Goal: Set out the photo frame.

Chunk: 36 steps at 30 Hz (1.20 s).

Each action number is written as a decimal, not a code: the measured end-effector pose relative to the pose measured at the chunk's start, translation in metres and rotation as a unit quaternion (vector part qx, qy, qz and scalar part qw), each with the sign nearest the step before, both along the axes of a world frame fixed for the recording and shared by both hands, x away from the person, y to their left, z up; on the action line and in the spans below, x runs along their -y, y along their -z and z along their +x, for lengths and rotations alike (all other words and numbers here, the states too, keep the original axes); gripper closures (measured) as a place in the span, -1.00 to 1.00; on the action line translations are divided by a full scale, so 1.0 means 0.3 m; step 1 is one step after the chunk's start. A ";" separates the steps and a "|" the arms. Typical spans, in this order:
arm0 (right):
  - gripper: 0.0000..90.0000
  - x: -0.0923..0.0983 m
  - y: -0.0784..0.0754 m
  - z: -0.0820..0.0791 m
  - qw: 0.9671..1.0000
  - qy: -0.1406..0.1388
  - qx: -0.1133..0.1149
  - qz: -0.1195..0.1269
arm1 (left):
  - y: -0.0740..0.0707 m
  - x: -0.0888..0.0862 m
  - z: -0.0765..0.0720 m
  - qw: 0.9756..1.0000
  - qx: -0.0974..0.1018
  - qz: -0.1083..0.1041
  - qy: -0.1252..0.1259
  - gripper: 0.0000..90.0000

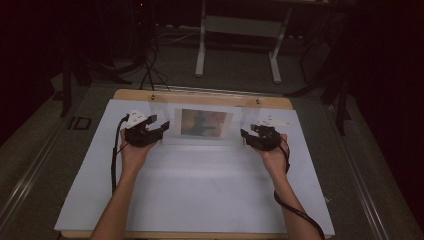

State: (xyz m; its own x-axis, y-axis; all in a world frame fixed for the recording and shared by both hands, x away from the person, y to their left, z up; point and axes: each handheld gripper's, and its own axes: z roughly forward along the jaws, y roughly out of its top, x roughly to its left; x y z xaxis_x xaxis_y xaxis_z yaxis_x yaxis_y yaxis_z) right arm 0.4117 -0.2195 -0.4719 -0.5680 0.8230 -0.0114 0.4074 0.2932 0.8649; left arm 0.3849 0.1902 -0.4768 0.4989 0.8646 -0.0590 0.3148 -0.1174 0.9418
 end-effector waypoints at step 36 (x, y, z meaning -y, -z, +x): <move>0.09 -0.030 -0.005 0.045 0.999 0.025 -0.009 -0.026 | -0.019 0.021 0.056 0.999 -0.031 0.011 -0.027 -0.09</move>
State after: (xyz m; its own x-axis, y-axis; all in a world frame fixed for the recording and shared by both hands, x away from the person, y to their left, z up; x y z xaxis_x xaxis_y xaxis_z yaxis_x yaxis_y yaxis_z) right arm 0.4251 -0.2105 -0.4702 -0.5275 0.8484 -0.0445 0.4379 0.3163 0.8415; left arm 0.4017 0.1839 -0.4710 0.4468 0.8920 -0.0686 0.3793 -0.1194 0.9175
